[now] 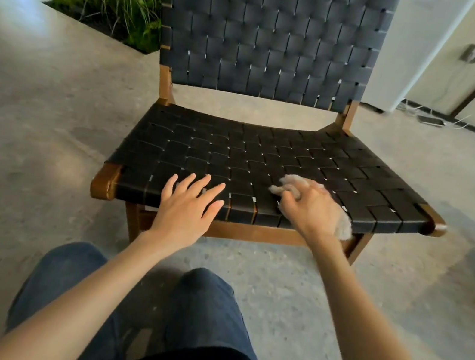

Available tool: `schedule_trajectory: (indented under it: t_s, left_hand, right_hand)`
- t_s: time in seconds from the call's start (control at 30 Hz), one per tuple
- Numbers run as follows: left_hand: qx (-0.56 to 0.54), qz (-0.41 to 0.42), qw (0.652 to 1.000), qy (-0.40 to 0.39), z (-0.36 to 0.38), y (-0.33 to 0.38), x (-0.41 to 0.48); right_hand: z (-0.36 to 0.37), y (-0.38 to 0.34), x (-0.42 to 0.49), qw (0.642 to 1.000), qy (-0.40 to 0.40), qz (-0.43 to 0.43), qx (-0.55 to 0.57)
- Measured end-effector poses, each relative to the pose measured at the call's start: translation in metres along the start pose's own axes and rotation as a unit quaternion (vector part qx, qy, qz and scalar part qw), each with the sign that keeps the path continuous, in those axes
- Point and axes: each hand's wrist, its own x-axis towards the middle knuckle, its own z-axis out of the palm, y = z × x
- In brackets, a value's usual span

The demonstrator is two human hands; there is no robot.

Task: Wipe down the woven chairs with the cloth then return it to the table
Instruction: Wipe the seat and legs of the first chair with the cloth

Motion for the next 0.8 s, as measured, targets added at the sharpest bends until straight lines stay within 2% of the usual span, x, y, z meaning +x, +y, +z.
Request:
schedule_trajectory:
  t_s: [0.1, 0.17, 0.23, 0.33, 0.43, 0.53, 0.63, 0.8]
  left_hand:
    - [-0.025, 0.048, 0.998, -0.021, -0.002, -0.014, -0.003]
    - [-0.046, 0.064, 0.996, -0.031, -0.008, -0.021, -0.005]
    - [-0.064, 0.046, 0.997, 0.002, -0.017, -0.027, -0.011]
    - [-0.054, -0.005, 0.993, 0.103, -0.033, -0.042, -0.03]
    - [-0.035, -0.089, 0.983, 0.154, -0.05, -0.063, -0.054]
    - [-0.044, -0.187, 0.968, 0.164, -0.061, -0.074, -0.071]
    - [-0.1, -0.264, 0.948, 0.146, -0.061, -0.078, -0.082]
    - [-0.14, -0.334, 0.922, 0.135, -0.056, -0.091, -0.089]
  right_hand:
    - [0.028, -0.044, -0.013, 0.995, -0.003, -0.101, 0.016]
    - [0.036, -0.057, -0.013, 0.992, 0.002, -0.125, 0.02]
    - [0.036, -0.053, -0.008, 0.99, -0.018, -0.134, 0.031]
    - [0.037, -0.045, -0.005, 0.986, -0.025, -0.16, 0.041]
    - [0.04, -0.053, -0.008, 0.978, -0.027, -0.171, 0.115]
    - [0.049, -0.078, -0.012, 0.951, -0.066, -0.222, 0.203]
    - [0.067, -0.131, -0.018, 0.924, -0.103, -0.274, 0.248]
    - [0.08, -0.208, -0.014, 0.89, -0.16, -0.307, 0.297]
